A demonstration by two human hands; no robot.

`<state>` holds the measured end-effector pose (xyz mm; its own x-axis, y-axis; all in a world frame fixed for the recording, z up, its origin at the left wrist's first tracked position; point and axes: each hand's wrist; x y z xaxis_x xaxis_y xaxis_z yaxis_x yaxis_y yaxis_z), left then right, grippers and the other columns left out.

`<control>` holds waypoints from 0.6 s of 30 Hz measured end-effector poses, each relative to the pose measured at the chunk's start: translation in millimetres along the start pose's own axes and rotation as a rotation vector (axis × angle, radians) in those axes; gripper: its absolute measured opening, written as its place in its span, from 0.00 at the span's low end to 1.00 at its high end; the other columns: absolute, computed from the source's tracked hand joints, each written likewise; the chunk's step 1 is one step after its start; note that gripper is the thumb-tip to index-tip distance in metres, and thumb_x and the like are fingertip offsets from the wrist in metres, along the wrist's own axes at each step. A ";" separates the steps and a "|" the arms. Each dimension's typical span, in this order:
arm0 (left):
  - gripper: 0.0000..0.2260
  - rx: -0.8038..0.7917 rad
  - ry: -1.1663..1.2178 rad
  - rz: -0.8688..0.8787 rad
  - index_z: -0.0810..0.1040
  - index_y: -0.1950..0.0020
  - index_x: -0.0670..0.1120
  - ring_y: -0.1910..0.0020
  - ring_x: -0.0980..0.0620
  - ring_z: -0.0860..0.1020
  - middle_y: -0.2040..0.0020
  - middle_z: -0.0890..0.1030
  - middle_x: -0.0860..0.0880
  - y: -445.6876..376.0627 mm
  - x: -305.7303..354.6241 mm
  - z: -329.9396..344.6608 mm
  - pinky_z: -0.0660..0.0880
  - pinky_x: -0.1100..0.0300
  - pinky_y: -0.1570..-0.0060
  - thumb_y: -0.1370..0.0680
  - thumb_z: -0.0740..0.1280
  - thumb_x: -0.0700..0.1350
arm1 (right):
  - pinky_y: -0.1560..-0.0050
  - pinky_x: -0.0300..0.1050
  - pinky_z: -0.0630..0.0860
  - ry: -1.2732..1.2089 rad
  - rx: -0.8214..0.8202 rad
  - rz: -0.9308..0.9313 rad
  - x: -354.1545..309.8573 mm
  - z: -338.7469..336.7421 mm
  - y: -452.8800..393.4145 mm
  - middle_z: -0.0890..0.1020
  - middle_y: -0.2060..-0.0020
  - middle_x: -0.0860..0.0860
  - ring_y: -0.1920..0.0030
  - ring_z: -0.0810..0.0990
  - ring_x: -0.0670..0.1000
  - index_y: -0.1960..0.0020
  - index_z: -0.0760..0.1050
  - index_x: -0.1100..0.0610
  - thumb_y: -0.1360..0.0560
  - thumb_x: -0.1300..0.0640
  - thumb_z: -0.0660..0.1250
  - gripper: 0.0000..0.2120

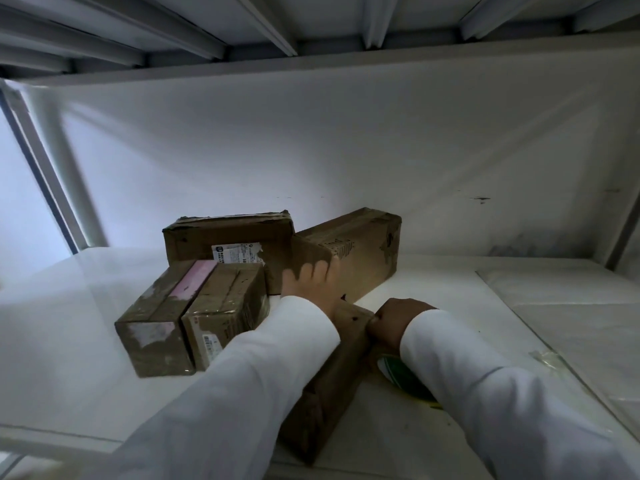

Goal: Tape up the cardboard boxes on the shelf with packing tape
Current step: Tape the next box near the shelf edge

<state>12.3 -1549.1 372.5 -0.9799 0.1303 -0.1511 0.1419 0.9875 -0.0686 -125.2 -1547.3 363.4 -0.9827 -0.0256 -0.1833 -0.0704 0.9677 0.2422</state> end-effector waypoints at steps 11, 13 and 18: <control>0.42 -0.088 0.372 -0.334 0.44 0.22 0.50 0.24 0.41 0.51 0.22 0.51 0.45 18.5 8.6 7.7 0.49 0.38 0.29 0.26 0.59 0.68 | 0.45 0.47 0.76 -0.006 0.006 0.005 3.0 2.7 -7.2 0.78 0.57 0.51 0.55 0.77 0.52 0.52 0.75 0.54 0.25 0.45 0.56 0.15; 0.43 -0.184 0.448 -0.412 0.52 0.23 0.50 0.26 0.39 0.58 0.24 0.57 0.44 18.6 5.4 8.1 0.57 0.40 0.30 0.30 0.57 0.73 | 0.45 0.46 0.76 -0.003 0.007 0.004 2.3 2.2 -7.5 0.78 0.56 0.51 0.55 0.77 0.51 0.50 0.75 0.54 0.24 0.46 0.56 0.14; 0.44 -0.217 0.467 -0.272 0.73 0.36 0.54 0.42 0.42 0.74 0.37 0.76 0.47 -13.5 -1.9 42.4 0.71 0.46 0.40 0.41 0.46 0.78 | 0.47 0.45 0.77 0.006 0.018 -0.001 2.4 3.2 -7.9 0.79 0.55 0.51 0.55 0.77 0.51 0.47 0.77 0.55 0.24 0.47 0.56 0.17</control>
<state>18.2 -1566.4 332.0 -0.9421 -0.1538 0.2981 -0.1072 0.9801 0.1670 -126.4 -1554.3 358.0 -0.9837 -0.0283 -0.1777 -0.0686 0.9720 0.2248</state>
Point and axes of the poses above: each hand's wrist, its own y-axis away from the middle knuckle, its own z-axis out of the palm, x = y × z
